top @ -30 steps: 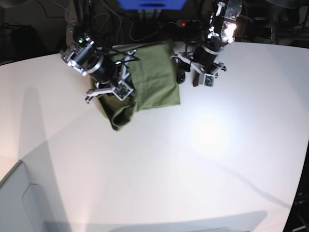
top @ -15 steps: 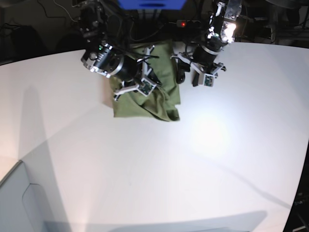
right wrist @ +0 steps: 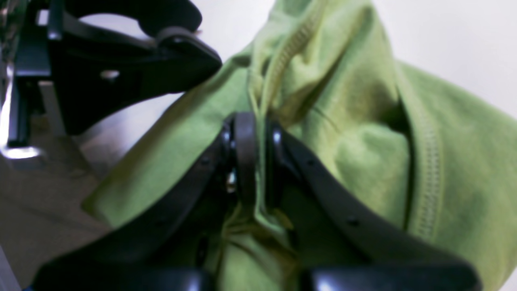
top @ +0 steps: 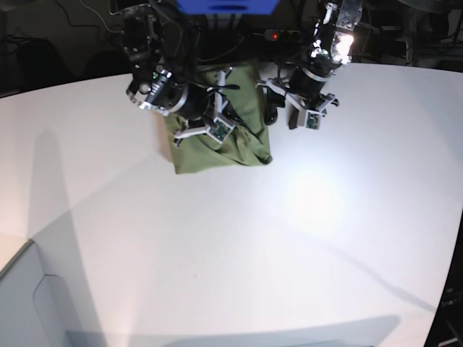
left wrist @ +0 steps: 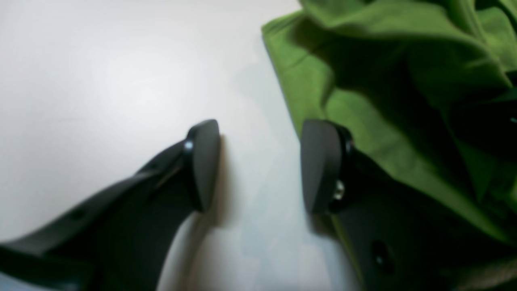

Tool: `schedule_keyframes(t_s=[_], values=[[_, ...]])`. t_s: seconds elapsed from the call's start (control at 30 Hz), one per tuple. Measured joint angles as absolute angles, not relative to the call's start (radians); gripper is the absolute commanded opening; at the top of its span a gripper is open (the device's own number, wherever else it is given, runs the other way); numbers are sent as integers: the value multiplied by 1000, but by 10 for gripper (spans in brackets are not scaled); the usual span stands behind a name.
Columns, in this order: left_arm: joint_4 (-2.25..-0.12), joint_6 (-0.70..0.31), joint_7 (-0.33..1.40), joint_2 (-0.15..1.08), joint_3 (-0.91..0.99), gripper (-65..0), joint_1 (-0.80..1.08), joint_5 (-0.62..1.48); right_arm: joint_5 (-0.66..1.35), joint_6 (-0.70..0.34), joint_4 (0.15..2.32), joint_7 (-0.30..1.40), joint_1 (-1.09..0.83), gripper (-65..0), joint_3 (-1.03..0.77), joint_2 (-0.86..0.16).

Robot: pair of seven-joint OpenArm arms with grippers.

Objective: Fold the T-shirt properly
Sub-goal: 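Fold the held shirt end over the bundle with the right gripper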

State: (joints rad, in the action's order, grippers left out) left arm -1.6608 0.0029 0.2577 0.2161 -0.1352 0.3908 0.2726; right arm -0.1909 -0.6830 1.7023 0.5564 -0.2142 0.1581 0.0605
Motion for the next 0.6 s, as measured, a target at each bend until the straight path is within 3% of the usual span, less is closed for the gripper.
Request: schedule_keyframes(t_s=[0.1,0.2,0.33,0.4,0.6], values=[[-1661,3,258,216,-134,-341,391,273,-191,-683,1700,561,-203,-614,159,60],[-1661,3,258,216,-133,-341,391,273,-191,-683,1700,560,-202,-486,159,60],[-1661,3,258,216,-133,-341,391,273,-191,-683,1702,561,-206,-270,159,40],[-1661,3,258,216,-132,-341,391,273,-193,-683,1732,561,-222,-209,159,38],[-1697,5,266,223,-128,-341,410,272,-178,-683,1953,555,-289,-197,133,25]])
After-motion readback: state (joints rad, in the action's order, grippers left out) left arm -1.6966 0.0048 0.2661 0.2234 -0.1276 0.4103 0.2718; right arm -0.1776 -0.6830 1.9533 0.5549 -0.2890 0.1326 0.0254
